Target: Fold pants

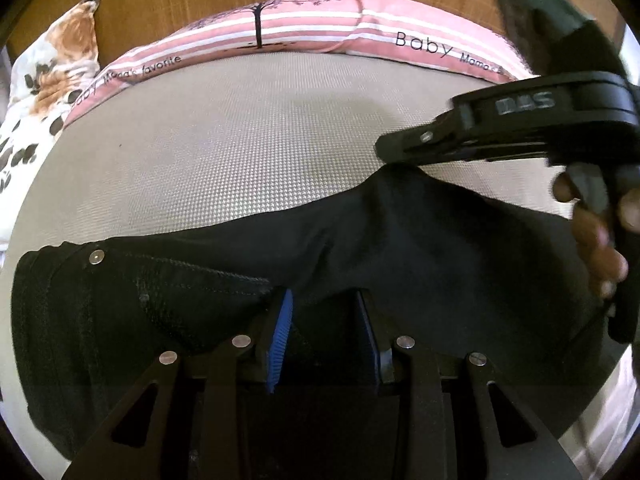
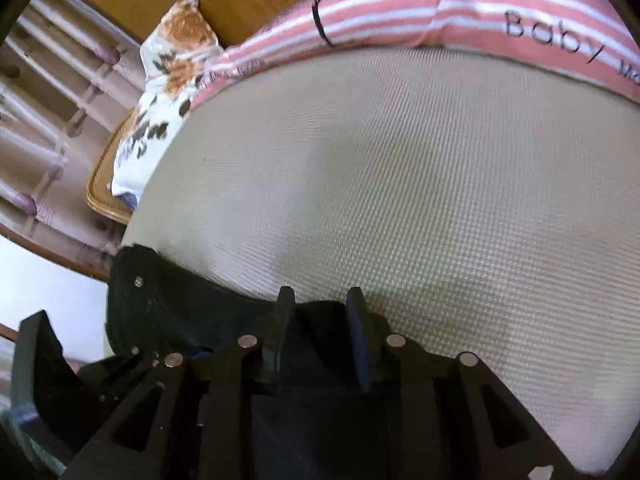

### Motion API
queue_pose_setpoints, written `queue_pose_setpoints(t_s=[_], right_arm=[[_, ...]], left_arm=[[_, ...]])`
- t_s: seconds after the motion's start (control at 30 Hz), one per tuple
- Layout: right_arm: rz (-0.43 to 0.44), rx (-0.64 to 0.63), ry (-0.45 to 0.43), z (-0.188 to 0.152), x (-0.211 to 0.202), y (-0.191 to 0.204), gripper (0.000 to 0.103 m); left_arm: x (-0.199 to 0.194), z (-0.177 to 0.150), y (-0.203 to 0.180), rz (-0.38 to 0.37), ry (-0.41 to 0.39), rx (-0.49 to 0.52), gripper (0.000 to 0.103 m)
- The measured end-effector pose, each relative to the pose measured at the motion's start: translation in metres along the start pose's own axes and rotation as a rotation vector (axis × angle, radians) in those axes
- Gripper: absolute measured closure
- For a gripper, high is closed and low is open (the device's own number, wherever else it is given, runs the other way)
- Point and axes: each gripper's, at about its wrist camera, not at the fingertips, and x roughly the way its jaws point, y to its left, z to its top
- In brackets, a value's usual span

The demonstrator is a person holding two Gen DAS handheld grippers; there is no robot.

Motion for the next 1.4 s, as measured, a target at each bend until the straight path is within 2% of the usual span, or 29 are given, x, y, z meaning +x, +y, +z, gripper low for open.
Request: queue_pose_setpoints(t_s=[0.1,0.2,0.33,0.5,0.6,0.67,0.73,0.8,0.9,1.03,1.1,1.27,1.37,1.4], right_arm=[[-0.029,-0.024,-0.045,-0.01,-0.024,0.006,0.073],[-0.091,-0.052,-0.079,-0.026,-0.049,0.008,0.071],[-0.153,-0.026,-0.101,-0.055,-0.075,-0.004,0.071],[-0.23,0.03,-0.113,-0.092,-0.094,-0.028,0.071],[-0.293,0.063,-0.099,-0.108,-0.094,-0.046,0.071],[-0.338,0.064,-0.097,-0.116,-0.096,-0.054,0.073],[-0.425,0.056,-0.103,-0.122,-0.101,-0.065,0.074],[-0.471,0.068,-0.118,-0.128,-0.108,-0.083,0.081],[-0.489,0.123,-0.147,-0.133,-0.128,-0.11,0.084],[-0.56,0.199,-0.173,-0.143,-0.159,-0.138,0.075],[-0.553,0.221,-0.205,-0.153,-0.18,-0.139,0.073],[-0.501,0.266,-0.224,-0.203,-0.216,-0.142,0.067],[-0.53,0.307,-0.19,-0.238,-0.225,-0.156,0.067],[-0.543,0.344,-0.183,-0.25,-0.23,-0.165,0.067]], left_arm=[[-0.009,0.001,-0.007,0.025,-0.01,0.001,0.062],[-0.016,0.003,-0.015,0.006,-0.031,0.005,0.061],[-0.016,0.008,-0.033,-0.012,-0.042,0.045,0.059],[0.003,0.019,-0.062,-0.053,-0.032,0.088,0.059],[0.025,0.027,-0.072,-0.011,-0.028,0.132,0.059],[0.033,0.031,-0.069,-0.011,-0.032,0.126,0.06],[0.034,0.034,-0.067,-0.018,-0.021,0.11,0.059],[0.034,0.035,-0.067,-0.022,-0.018,0.108,0.059],[0.033,0.033,-0.066,-0.015,-0.018,0.106,0.059],[0.027,0.03,-0.071,0.026,-0.014,0.117,0.059],[0.018,0.023,-0.076,0.026,-0.015,0.142,0.059],[-0.004,-0.008,-0.079,-0.009,-0.009,0.193,0.058],[-0.003,-0.03,-0.073,0.03,0.029,0.205,0.056],[-0.004,-0.033,-0.07,0.029,0.02,0.198,0.054]])
